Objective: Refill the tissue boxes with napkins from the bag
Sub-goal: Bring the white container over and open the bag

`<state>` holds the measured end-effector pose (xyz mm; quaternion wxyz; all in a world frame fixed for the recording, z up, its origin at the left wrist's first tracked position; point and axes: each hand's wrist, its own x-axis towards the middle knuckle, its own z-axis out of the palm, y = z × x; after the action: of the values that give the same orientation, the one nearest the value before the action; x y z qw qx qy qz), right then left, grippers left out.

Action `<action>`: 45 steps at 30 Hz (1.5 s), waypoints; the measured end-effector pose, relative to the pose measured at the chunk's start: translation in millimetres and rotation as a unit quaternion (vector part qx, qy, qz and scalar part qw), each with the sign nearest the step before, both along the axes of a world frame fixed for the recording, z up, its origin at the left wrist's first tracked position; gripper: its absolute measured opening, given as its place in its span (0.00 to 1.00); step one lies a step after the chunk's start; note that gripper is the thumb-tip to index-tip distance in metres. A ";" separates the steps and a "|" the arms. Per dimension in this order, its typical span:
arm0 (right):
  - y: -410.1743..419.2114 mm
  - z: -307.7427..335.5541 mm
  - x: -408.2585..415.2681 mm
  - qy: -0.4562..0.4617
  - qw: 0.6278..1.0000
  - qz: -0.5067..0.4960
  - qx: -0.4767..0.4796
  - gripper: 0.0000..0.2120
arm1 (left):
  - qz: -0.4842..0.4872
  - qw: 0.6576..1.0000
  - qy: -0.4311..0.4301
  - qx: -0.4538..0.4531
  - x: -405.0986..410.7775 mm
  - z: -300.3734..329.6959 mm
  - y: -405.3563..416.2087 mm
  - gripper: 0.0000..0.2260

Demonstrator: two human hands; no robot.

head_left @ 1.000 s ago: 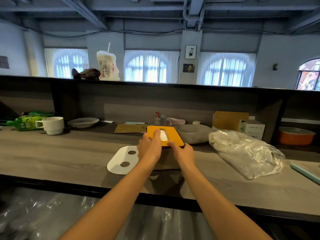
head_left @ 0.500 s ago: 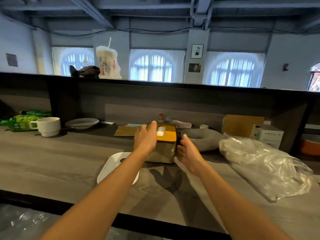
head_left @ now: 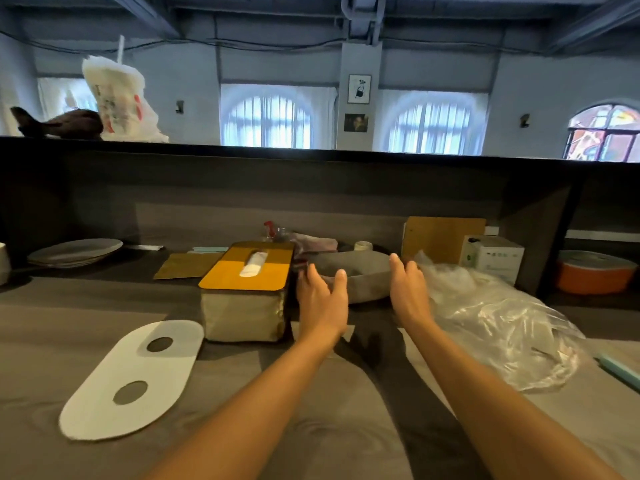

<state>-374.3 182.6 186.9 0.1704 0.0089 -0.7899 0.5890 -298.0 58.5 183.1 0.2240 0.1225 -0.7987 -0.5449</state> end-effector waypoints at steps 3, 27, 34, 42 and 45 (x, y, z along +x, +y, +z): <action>7.0 -0.5 -21.2 -0.047 0.999 -0.003 -0.027 0.30 | 0.034 0.999 -0.005 0.013 -20.0 -8.8 2.2 0.32; 3.9 -6.9 96.2 0.022 0.999 -0.026 -0.040 0.27 | 0.000 0.998 0.054 0.044 68.9 -10.7 -3.6 0.26; 21.7 -15.9 166.5 0.008 0.999 -0.048 -0.003 0.26 | 0.026 0.996 0.070 0.043 129.5 -6.7 -3.2 0.23; 34.9 -20.7 213.1 0.010 0.999 -0.004 -0.044 0.24 | 0.001 1.000 0.021 0.022 168.9 -7.0 1.3 0.25; 42.0 -19.1 218.7 0.012 0.998 -0.012 -0.057 0.26 | 0.008 0.998 0.044 -0.045 177.6 -0.7 11.5 0.26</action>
<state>-155.5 224.6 167.7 0.1875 -0.0035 -0.7527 0.6311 -120.4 70.0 182.4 0.2685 0.0942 -0.8108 -0.5115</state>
